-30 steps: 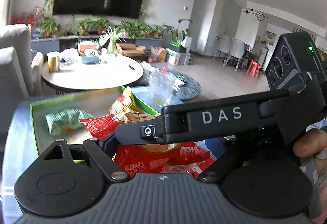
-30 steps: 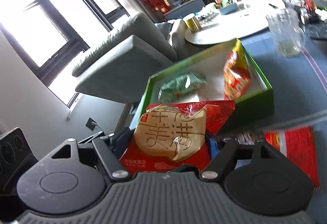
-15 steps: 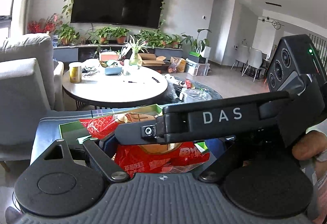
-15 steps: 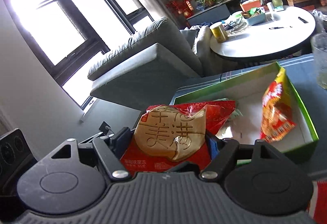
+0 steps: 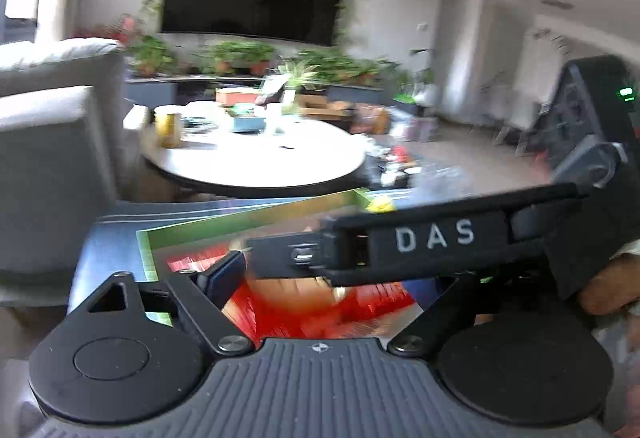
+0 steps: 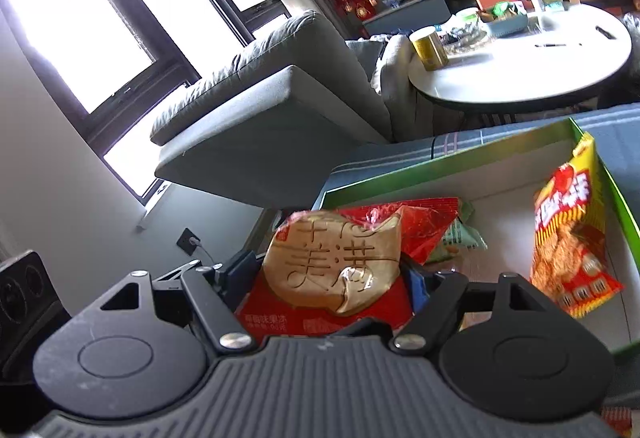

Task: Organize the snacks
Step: 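Carry the red pastry bag into the box and open the right gripper, then move the right gripper to the red noodle packet on the tablecloth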

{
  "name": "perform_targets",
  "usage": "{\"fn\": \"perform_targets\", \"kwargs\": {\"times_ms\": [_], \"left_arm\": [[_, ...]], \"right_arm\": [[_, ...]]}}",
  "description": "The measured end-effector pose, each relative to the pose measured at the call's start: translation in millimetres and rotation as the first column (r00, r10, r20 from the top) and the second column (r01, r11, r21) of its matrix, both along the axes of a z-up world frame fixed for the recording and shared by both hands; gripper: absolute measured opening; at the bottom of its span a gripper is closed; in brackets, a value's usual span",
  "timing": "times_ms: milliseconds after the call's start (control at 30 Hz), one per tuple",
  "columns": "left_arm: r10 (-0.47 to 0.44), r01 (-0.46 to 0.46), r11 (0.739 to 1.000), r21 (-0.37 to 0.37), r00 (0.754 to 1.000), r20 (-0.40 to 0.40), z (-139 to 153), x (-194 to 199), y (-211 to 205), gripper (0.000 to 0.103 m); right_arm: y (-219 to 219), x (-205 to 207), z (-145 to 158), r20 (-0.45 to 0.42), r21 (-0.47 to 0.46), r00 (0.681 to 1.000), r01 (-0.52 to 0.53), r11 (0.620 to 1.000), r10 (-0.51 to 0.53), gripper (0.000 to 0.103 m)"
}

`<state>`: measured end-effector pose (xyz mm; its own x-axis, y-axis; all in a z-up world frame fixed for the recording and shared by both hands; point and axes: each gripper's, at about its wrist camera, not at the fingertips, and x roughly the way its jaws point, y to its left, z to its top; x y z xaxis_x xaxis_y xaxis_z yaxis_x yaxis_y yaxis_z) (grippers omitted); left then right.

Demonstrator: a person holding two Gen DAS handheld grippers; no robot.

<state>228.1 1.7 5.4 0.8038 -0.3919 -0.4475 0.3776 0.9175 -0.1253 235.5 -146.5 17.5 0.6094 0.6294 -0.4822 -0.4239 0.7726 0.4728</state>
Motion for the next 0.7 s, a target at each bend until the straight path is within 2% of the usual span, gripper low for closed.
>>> {"fn": "perform_targets", "kwargs": {"times_ms": [33,100,200,400,700], "left_arm": [[0.033,-0.033,0.999,0.013,0.999,-0.01,-4,0,4,0.08],[0.048,-0.049,0.998,-0.028,0.998,-0.034,-10,-5,14,0.08],[0.071,-0.075,0.995,-0.07,0.996,-0.048,-12,-15,25,0.08],[0.087,-0.089,0.99,-0.11,0.996,-0.029,-2,-33,28,0.08],[0.053,-0.054,0.995,-0.084,0.999,-0.012,6,-57,2,0.081]], "right_arm": [[1,1,-3,0.019,-0.041,0.999,0.033,0.999,-0.033,0.06],[-6,2,-10,-0.001,-0.087,0.995,0.096,0.992,-0.096,0.061],[-28,-2,-13,-0.055,-0.042,0.994,0.096,0.995,-0.098,0.061],[-59,-30,3,-0.024,-0.051,0.99,0.139,0.989,-0.141,0.061],[-74,-63,3,-0.009,-0.076,0.985,0.172,0.982,-0.173,0.064]]}}
